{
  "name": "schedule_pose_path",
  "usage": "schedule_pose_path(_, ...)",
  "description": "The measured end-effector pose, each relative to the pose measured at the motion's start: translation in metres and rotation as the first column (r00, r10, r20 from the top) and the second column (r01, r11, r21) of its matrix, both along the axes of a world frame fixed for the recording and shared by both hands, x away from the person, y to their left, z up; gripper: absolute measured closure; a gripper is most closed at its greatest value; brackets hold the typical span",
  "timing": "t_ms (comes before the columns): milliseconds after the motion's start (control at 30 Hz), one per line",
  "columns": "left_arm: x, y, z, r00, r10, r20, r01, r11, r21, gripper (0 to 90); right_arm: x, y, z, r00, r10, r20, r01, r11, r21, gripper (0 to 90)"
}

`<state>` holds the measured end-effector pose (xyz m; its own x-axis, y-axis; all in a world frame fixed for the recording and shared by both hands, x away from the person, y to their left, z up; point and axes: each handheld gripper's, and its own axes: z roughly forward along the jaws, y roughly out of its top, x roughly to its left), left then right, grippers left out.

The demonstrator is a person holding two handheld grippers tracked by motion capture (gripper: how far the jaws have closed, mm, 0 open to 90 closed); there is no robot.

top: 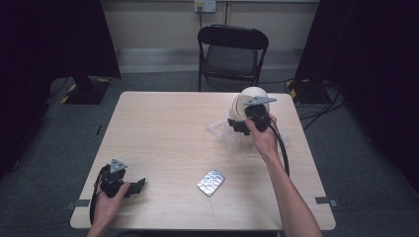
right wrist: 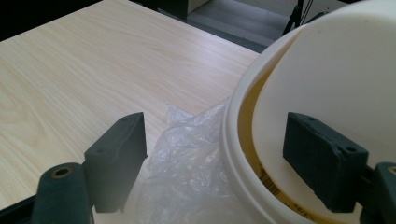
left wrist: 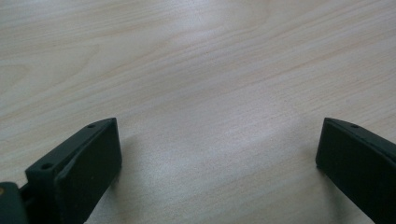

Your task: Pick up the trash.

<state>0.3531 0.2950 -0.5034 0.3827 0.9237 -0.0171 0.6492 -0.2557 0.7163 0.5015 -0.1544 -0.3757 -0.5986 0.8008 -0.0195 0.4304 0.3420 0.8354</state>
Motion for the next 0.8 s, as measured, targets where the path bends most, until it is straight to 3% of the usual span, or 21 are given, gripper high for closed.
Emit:
schedule_pose_path(533, 0.0, 0.0, 0.0, 1.0, -0.001, 0.0, 0.001, 1.0, 0.001, 0.0, 0.02, 0.014, -0.011, 0.998, -0.06, -0.02, 0.059, 0.9972, -0.046, 17.4)
schedule_pose_path(800, 0.0, 0.0, 0.0, 1.0, -0.001, 0.0, 0.001, 1.0, 0.0, 0.0, 0.019, 0.013, -0.012, 0.9978, -0.062, -0.024, 0.062, 0.998, -0.016, 16.3)
